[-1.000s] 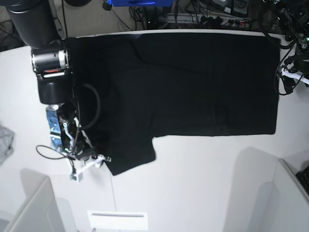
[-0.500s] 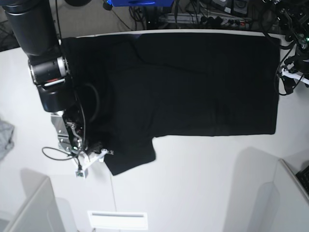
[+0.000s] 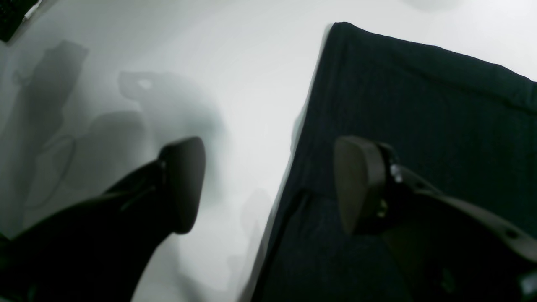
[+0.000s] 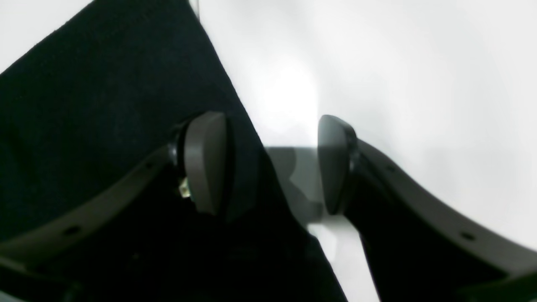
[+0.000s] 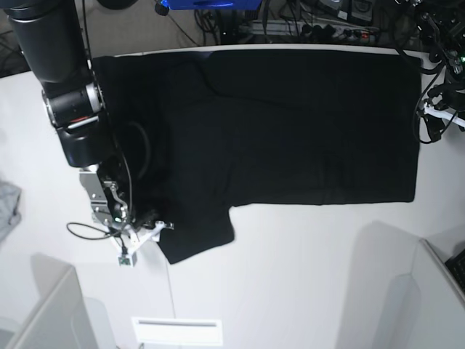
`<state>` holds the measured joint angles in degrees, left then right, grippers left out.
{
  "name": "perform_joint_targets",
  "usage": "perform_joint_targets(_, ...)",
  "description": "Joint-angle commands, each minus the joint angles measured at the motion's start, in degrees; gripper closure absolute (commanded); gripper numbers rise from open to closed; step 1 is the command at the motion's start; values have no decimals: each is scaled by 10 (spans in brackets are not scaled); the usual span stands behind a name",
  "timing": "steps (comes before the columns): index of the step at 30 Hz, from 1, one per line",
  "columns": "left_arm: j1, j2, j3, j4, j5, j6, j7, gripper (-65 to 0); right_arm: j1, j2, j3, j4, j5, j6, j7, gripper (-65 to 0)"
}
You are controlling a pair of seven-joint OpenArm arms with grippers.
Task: Fold the T-shirt properly
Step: 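Grasp the hem corners with the right and left grippers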
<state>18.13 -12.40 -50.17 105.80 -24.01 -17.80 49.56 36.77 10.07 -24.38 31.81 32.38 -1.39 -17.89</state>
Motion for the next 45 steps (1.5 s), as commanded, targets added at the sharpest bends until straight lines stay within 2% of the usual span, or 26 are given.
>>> perform_joint_targets(1, -1, -9, -3, 9, -2, 4, -11, -462, 10, 1, 2, 4, 5, 4, -15, -314)
perform_joint_targets(5, -3, -9, -3, 9, -2, 4, -11, -462, 4, -8, 1, 4, 3, 4, -15, -312)
perform_joint_targets(7, -4, -9, -3, 9, -2, 4, -11, -462, 4, -9, 1, 4, 3, 4, -15, -282)
perform_joint_targets(13, -5, -16, 1, 4, -1, 5, -10, -462, 4, -10, 2, 4, 3, 4, -15, 0)
perform_joint_targets(15, -10, -20, 1, -13, 11, 5, -10, -462, 4, -10, 3, 4, 3, 4, -15, 0)
perform_joint_targets(21, -96, -28, 1, -100, 125, 3, -9, -462, 4, -10, 1, 4, 3, 4, -16, 0)
perform_joint_targets(24, -143, -36, 2, -134, 154, 2, -9, -462, 5, -10, 1, 4, 3, 4, -34, 0)
perform_joint_targets(29, -203, -76, 67, -207, 161, 4, -9, -462, 6, -10, 4, 6, 3, 4, -40, 0)
perform_joint_targets(35, -291, -95, 115, -331, 158, 3, -17, -462, 7, -10, 4, 7, 3, 4, -39, 0)
perform_joint_targets(39, -341, -115, 164, -414, 161, 3, -58, -462, 7, -10, 5, 7, 3, 4, -39, 0)
perform_joint_targets(45, -393, -115, 211, -503, 161, 4, -94, -462, 6, -10, 5, 7, 3, 4, -40, 0)
